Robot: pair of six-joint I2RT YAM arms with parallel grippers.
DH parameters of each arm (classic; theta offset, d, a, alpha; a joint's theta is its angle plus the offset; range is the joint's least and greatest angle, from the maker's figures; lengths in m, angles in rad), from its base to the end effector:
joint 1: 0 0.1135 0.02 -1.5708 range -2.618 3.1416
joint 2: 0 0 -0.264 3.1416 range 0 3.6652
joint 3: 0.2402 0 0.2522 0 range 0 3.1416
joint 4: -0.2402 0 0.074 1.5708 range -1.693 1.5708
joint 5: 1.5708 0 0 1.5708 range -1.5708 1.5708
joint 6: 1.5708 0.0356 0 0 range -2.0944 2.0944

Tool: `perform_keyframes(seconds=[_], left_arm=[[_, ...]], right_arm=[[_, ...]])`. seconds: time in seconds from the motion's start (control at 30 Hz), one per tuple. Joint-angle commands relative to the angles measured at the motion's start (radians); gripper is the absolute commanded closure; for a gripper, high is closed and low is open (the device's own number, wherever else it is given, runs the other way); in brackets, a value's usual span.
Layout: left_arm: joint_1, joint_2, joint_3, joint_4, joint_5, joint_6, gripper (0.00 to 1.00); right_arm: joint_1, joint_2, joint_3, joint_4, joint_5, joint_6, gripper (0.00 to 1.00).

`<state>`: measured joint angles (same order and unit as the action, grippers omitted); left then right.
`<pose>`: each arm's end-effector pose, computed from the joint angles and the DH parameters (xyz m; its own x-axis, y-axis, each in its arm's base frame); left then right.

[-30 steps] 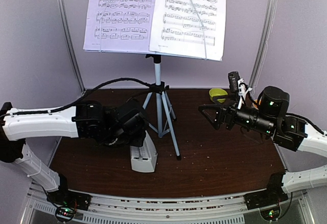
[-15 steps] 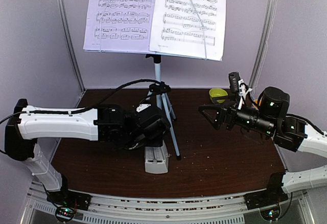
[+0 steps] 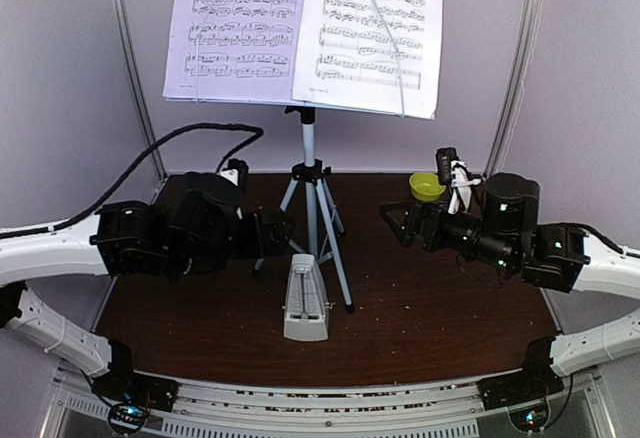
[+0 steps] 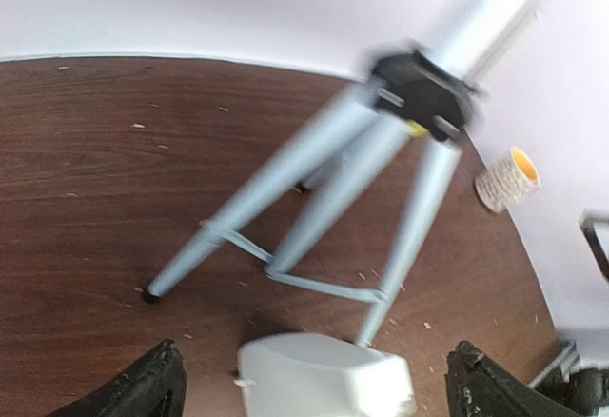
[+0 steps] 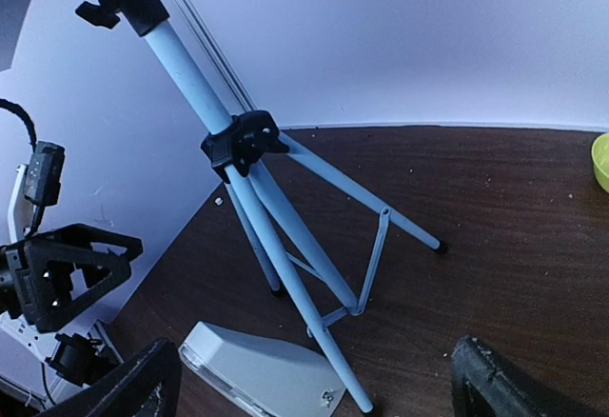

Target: Set up the instrument practice props

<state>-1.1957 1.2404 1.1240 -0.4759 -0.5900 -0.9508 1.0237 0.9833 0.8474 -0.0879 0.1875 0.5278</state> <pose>0.1176 -0.2445 0.3365 -0.6105 -0.2955 -0.7349 0.1845 0.8492 -0.4948 0.1257 0.1936 0.3353 -0.4747 0.1718 -0.8632 -0.5850 0.6711 0.4553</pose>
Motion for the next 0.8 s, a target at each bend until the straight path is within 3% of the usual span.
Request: perform_keyframes(seconds=[0.0,0.27,0.43,0.53,0.77], left_arm=[[0.111,-0.113,-0.124,0.065,0.050,0.027,0.02],[0.205,-0.240,-0.228,0.028,0.083,0.047,0.02],[0.212,-0.273,-0.270,0.016,0.057,0.026,0.02],[0.211,-0.280,-0.288,0.016,0.052,0.016,0.02],[0.211,-0.296,-0.301,0.001,0.024,0.013,0.02]], right_arm=[[0.112,0.127,0.157,-0.172,0.242,0.144,0.00],[0.260,0.369,0.330,-0.269,0.307,0.242,0.00],[0.354,0.542,0.535,-0.434,0.434,0.290,0.00],[0.376,0.643,0.657,-0.564,0.501,0.333,0.00],[0.380,0.810,0.801,-0.634,0.541,0.367,0.00]])
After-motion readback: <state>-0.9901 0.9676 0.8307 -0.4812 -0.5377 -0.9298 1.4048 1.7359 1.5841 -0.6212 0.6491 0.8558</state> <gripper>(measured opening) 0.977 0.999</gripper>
